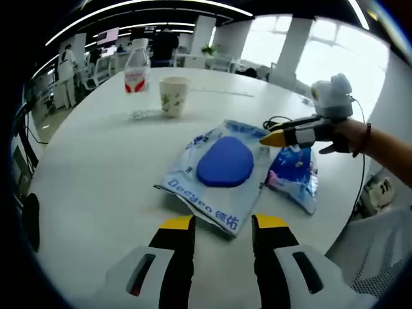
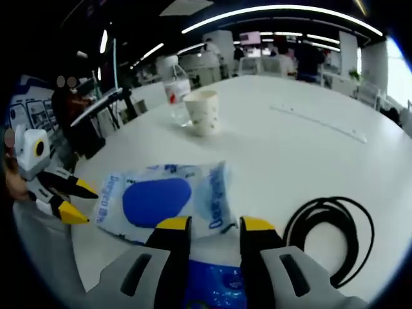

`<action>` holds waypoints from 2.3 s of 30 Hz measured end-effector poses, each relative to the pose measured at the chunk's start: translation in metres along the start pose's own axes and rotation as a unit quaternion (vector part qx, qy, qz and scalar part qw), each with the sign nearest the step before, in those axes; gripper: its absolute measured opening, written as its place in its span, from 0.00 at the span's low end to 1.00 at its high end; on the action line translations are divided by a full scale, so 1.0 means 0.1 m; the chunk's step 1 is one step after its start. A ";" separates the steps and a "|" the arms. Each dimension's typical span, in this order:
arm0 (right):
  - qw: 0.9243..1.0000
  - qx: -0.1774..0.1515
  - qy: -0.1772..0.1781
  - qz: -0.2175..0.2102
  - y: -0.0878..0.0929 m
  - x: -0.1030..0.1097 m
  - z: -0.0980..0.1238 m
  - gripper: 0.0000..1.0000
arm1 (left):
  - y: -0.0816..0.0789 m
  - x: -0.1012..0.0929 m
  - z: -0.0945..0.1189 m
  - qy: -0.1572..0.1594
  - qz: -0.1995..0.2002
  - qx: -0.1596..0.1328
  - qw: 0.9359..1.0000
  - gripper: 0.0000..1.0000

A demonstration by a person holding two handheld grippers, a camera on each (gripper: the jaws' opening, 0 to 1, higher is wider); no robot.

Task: Arrange the tabletop items into an orderly group along one side of the table until the central work area is clear of visible clutter.

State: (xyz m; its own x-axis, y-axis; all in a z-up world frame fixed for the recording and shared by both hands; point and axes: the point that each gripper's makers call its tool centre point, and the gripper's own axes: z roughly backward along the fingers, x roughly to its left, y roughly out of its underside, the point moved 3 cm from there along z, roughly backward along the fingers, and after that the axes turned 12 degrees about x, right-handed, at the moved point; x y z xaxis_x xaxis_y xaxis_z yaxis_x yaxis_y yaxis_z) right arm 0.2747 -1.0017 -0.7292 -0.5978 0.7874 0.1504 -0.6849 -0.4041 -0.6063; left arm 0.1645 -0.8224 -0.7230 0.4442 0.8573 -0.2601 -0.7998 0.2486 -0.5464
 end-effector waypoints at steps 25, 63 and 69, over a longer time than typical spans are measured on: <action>1.000 0.008 0.009 0.001 0.07 -0.02 0.05 0.01 | 0.08 0.08 -0.08 -0.001 0.032 0.021 0.999 0.05; 0.999 -0.041 -0.005 -0.033 0.08 0.13 0.64 0.00 | -0.29 0.19 0.15 0.001 0.031 -0.049 0.998 0.00; 0.998 -0.052 0.002 -0.038 0.09 0.14 0.77 0.00 | -0.45 0.19 0.16 0.003 0.018 -0.061 0.998 0.00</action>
State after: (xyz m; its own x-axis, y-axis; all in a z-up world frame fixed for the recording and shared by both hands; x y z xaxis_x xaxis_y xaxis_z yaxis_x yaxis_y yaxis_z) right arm 0.2278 -1.0302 -0.6728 -0.5436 0.8160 0.1967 -0.6815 -0.2922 -0.6710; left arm 0.2021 -0.8096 -0.6907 0.4184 0.8618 -0.2870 -0.7604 0.1595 -0.6296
